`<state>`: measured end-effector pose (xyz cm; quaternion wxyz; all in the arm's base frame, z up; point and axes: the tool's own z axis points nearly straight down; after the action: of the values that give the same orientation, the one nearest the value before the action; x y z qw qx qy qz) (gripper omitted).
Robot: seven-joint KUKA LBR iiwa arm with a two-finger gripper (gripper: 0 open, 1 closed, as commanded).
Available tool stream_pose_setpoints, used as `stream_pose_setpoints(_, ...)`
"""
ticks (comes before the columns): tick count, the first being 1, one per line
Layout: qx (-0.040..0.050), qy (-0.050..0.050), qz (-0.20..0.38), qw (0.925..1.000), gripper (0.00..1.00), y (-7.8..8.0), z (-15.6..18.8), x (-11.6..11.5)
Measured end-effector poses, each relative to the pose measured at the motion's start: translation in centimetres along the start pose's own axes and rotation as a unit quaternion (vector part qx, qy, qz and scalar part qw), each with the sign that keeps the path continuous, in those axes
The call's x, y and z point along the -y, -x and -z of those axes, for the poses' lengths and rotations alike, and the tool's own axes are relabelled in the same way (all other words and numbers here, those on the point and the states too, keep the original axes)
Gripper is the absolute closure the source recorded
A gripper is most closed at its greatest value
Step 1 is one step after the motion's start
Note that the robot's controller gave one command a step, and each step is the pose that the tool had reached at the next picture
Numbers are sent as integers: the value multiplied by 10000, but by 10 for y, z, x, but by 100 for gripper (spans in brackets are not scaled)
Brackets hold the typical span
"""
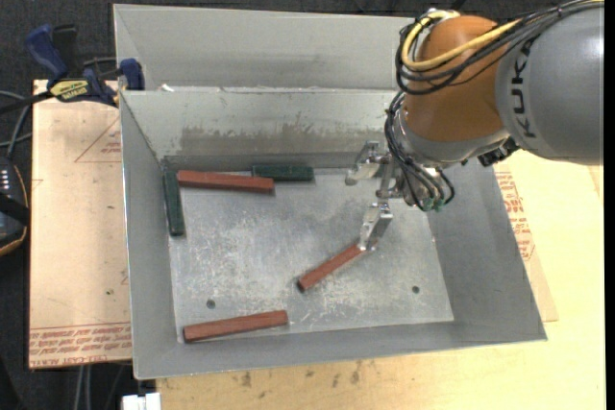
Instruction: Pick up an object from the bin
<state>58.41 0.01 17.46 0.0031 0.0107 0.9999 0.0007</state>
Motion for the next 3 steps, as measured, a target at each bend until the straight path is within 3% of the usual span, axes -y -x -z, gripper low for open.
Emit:
stream_pose_setpoints(1, -6, -3, 395, 9992, 0, -1, -67, -10)
stream_pose_setpoints(2, 82, 11, 383, 9992, 100, 0, -95, -8)
stream_pose_setpoints(3, 82, 11, 381, 9992, 100, 0, -95, -8)
